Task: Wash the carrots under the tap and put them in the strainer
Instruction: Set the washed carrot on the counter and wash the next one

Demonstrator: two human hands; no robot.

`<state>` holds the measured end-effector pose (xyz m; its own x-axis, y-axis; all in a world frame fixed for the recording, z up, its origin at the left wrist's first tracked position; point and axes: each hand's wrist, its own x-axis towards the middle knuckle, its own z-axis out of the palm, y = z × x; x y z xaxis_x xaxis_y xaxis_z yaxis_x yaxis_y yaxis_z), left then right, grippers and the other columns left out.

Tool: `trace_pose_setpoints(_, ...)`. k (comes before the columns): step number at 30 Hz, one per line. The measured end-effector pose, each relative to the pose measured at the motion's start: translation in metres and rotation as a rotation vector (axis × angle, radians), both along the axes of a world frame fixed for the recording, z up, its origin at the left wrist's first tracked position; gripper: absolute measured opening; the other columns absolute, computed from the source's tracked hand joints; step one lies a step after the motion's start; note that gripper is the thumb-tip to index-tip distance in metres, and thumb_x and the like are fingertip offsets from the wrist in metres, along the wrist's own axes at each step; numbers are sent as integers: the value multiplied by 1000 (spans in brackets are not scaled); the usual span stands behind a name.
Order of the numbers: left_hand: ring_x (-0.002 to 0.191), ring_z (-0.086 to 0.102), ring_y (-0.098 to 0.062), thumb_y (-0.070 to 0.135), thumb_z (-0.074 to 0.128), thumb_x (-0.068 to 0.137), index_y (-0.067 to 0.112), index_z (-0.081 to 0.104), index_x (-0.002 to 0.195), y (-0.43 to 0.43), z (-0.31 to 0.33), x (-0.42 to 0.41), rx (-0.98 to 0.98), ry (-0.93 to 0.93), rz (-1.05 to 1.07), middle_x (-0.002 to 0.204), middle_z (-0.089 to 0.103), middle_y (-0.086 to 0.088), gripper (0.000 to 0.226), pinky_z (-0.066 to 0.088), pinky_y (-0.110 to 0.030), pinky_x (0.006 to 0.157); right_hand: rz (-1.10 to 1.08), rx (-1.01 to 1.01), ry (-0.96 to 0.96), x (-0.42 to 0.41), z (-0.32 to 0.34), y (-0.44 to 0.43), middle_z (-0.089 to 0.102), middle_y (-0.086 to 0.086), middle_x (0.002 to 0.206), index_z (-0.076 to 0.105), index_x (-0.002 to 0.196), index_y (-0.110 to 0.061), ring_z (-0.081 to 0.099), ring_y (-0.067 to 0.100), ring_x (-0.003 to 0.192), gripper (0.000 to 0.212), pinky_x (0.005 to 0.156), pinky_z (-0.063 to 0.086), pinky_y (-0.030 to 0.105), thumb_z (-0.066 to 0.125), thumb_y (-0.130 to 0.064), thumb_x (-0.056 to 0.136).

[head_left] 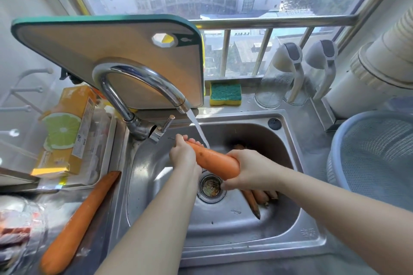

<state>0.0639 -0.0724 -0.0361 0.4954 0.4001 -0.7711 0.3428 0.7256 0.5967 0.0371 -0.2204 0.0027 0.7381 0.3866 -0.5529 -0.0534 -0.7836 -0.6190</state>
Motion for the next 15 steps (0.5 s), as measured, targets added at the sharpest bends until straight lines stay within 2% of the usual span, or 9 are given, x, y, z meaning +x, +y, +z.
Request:
trace_pose_setpoints(2,42,48,-12,37,44,100,11,53,79,-3,6,-3,-162,-57,14,57,49,0,34,44,-20,46,-108,181,411,4,2,-5,67,11,95,59,105,-10,68,21,78,39,71,58,33,79,-23,75)
trace_pose_setpoints(4,46,51,-12,40,45,99,11,56,85,-7,9,-6,-211,-101,-32,61,53,-2,35,47,-20,47,-146,242,556,5,2,-8,65,15,95,57,104,-8,67,23,76,32,70,57,33,76,-17,79)
trace_pose_setpoints(6,59,56,-14,37,44,100,11,55,99,-12,7,-10,-115,-134,-144,77,58,-5,28,51,-25,54,-196,252,542,6,-1,-8,64,16,94,57,104,-7,65,26,79,32,78,56,39,74,-14,79)
trace_pose_setpoints(8,72,59,-14,30,43,101,10,47,125,-16,5,-14,-16,-165,-264,90,58,-4,31,53,-29,65,-219,230,507,7,-3,-6,64,18,95,56,106,-5,65,28,82,35,85,55,45,75,-13,78)
trace_pose_setpoints(10,83,61,-14,22,48,100,14,27,145,-16,2,-22,44,-193,-369,100,57,-2,50,53,-32,74,-194,186,482,6,-2,-6,64,17,92,56,107,-5,65,26,77,37,78,57,40,76,-13,77)
trace_pose_setpoints(12,92,61,-16,12,51,98,20,9,151,-14,1,-30,-7,-243,-426,113,55,-4,68,50,-37,85,-170,164,484,6,-1,-8,63,15,89,55,106,-5,65,23,71,37,64,56,32,76,-13,77)
trace_pose_setpoints(14,102,58,-20,-1,48,95,27,1,152,-4,1,-36,-163,-310,-456,129,48,-6,79,46,-43,95,-182,183,512,5,-1,-9,62,14,89,55,105,-6,65,21,68,34,62,55,29,75,-12,77)
trace_pose_setpoints(15,107,57,-22,-5,46,94,29,1,152,3,0,-37,-233,-341,-486,133,47,-5,81,46,-43,95,-201,207,532,4,-2,-9,62,13,90,55,104,-7,65,21,68,32,63,55,29,74,-12,78)
